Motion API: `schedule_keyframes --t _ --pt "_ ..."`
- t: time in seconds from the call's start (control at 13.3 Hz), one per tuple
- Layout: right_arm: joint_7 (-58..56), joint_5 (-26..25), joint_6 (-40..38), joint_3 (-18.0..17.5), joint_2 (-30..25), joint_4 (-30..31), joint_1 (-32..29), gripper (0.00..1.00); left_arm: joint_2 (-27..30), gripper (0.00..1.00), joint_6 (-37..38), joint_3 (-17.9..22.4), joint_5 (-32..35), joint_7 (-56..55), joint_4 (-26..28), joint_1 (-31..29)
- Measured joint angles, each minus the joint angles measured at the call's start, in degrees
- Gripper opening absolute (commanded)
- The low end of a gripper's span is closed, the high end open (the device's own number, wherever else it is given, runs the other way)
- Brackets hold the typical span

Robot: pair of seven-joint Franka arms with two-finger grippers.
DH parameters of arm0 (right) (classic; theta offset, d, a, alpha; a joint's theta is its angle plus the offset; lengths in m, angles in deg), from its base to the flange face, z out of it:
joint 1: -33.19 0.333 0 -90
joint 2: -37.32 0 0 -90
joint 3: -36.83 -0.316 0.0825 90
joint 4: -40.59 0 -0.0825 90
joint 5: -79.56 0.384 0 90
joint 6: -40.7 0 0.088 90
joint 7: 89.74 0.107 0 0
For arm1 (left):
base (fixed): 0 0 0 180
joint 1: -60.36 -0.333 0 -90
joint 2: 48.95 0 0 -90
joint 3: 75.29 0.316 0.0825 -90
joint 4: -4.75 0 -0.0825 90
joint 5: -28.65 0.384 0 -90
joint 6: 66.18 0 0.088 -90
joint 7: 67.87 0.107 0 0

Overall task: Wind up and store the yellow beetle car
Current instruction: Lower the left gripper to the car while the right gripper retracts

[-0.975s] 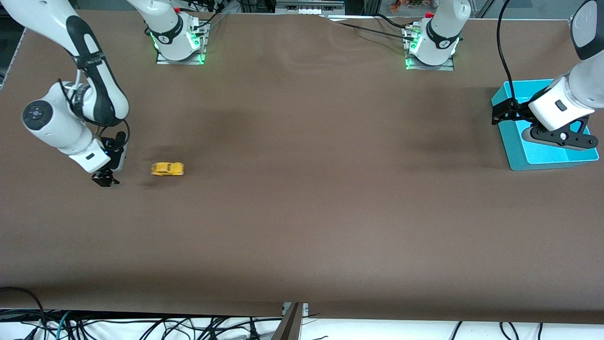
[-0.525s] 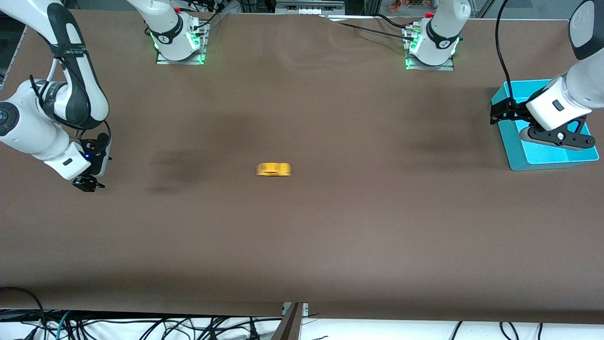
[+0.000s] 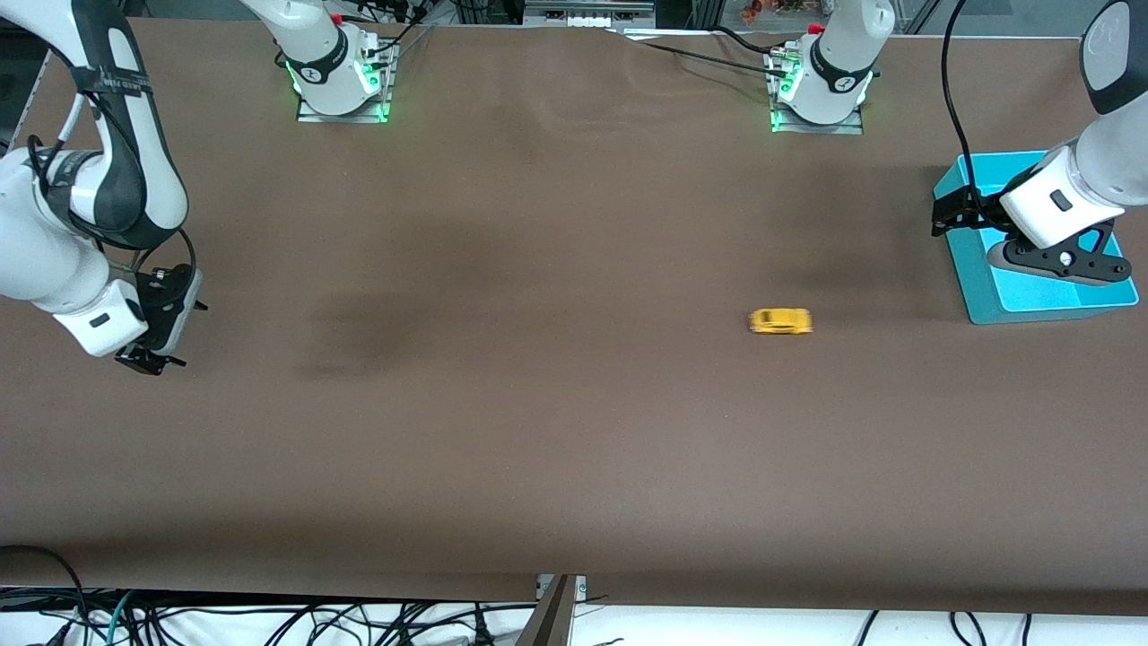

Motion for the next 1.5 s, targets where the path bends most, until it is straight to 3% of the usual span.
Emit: schedule_keyframes --t 0.38,1.05,1.5 --pt "25.15 0.01 -13.05 -4.63 -0.41 -10.1 0.08 1.0 -0.04 1.0 0.0 -0.11 0.0 -1.12 0.43 0.01" --pt "51.98 0.01 -26.45 -5.76 -1.67 -19.0 0.04 1.0 -0.24 1.0 -1.78 -0.14 0.0 -0.99 2.25 -0.05" --pt "68.92 0.02 -27.39 -7.12 -2.66 -20.08 0.05 1.0 -3.51 1.0 -14.75 0.55 0.03 19.86 10.64 -5.82"
